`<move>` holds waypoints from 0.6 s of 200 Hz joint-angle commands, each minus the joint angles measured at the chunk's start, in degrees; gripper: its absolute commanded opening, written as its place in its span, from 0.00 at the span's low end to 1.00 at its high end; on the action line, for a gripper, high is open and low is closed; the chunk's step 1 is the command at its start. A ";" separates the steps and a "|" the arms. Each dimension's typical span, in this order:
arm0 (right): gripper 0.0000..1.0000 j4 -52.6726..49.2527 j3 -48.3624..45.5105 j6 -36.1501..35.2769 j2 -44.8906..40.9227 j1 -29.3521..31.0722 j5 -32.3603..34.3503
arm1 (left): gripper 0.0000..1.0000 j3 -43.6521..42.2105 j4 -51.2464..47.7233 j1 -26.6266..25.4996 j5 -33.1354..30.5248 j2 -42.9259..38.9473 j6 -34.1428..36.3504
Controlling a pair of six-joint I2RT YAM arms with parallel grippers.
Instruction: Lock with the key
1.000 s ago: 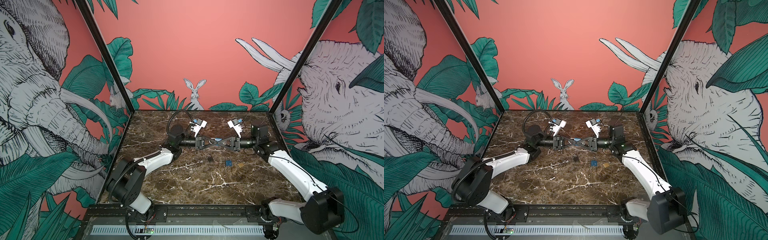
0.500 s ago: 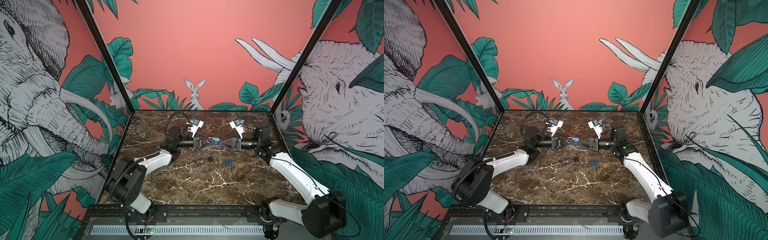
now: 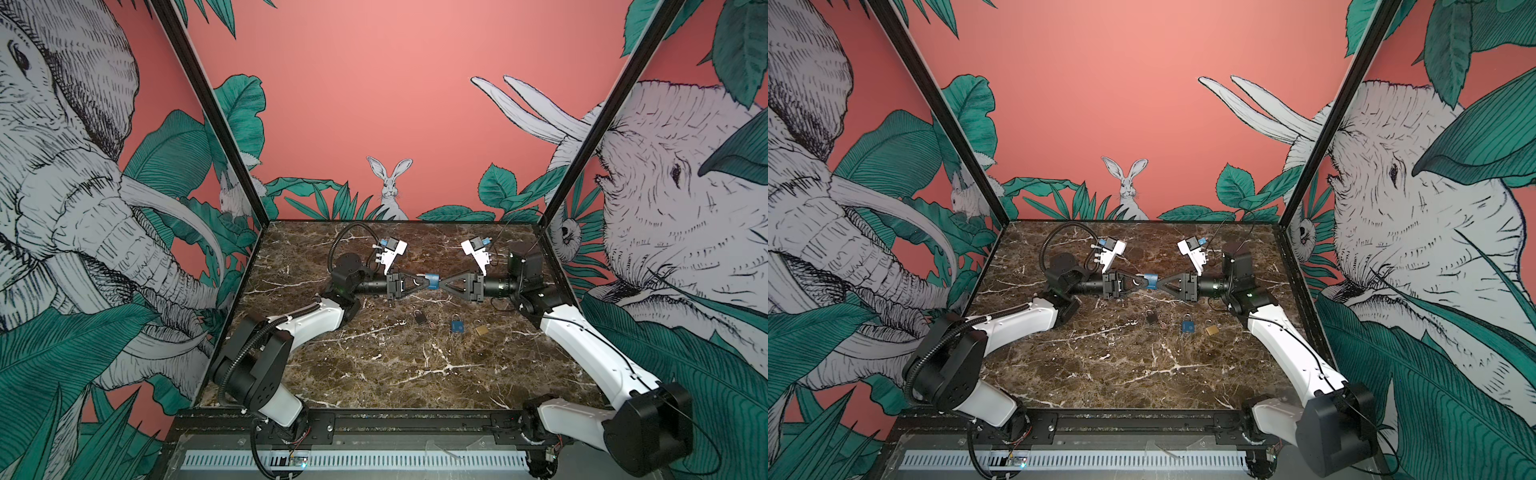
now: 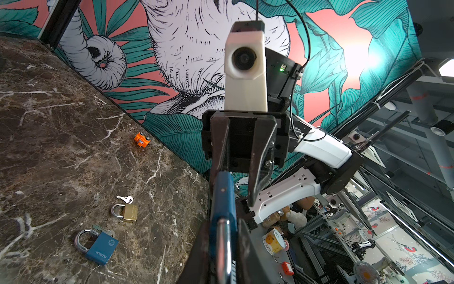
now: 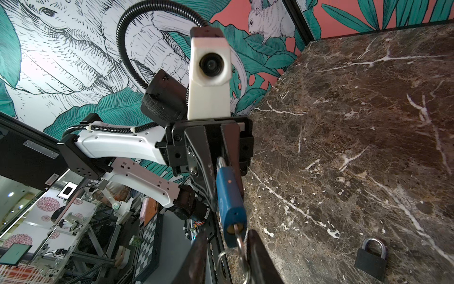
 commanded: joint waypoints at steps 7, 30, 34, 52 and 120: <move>0.27 3.30 0.77 0.91 0.81 -0.28 -0.07 | 0.00 -0.21 3.48 0.45 0.71 -1.41 -0.67; 0.28 3.39 0.83 1.18 0.90 -0.28 0.06 | 0.00 -0.34 3.51 0.39 0.68 -1.41 -0.58; 0.28 3.37 0.73 1.18 0.90 -0.29 0.06 | 0.00 -0.35 3.48 0.34 0.71 -1.41 -0.57; 0.27 3.47 0.69 1.18 0.73 -0.26 0.28 | 0.00 -0.35 3.71 0.38 0.63 -1.36 -0.74; 0.19 3.57 0.14 1.30 0.34 -0.71 0.15 | 0.00 -0.47 3.86 0.38 0.51 -1.15 -0.75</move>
